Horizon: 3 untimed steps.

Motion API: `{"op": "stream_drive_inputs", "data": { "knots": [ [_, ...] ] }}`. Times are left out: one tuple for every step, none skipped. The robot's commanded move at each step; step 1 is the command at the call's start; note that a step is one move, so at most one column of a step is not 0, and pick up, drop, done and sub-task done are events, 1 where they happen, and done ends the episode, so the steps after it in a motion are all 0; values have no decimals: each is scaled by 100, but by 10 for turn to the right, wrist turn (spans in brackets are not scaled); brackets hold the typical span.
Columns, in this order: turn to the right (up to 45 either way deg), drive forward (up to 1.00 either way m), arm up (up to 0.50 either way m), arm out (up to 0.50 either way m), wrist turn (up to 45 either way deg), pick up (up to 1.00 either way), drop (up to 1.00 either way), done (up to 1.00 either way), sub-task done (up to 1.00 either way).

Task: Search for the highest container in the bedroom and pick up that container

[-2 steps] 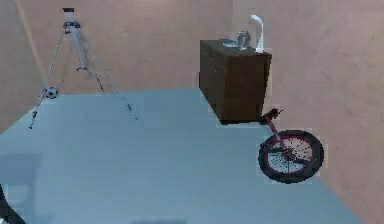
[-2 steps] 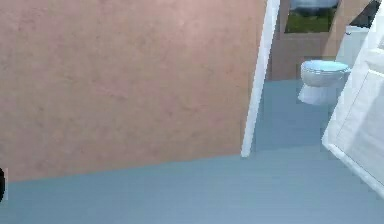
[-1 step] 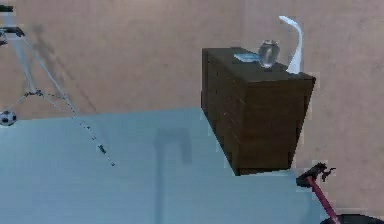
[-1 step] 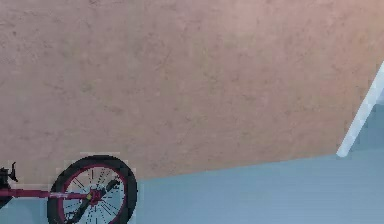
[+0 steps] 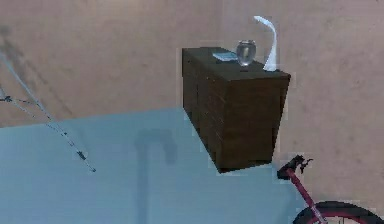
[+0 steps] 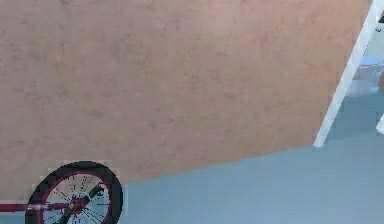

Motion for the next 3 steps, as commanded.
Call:
{"op": "stream_drive_inputs", "data": {
  "knots": [
    [0,55,0,0,0,0,0,0,0],
    [180,0,0,0,0,0,0,0,0],
    [0,60,0,0,0,0,0,0,0]
  ]
}}
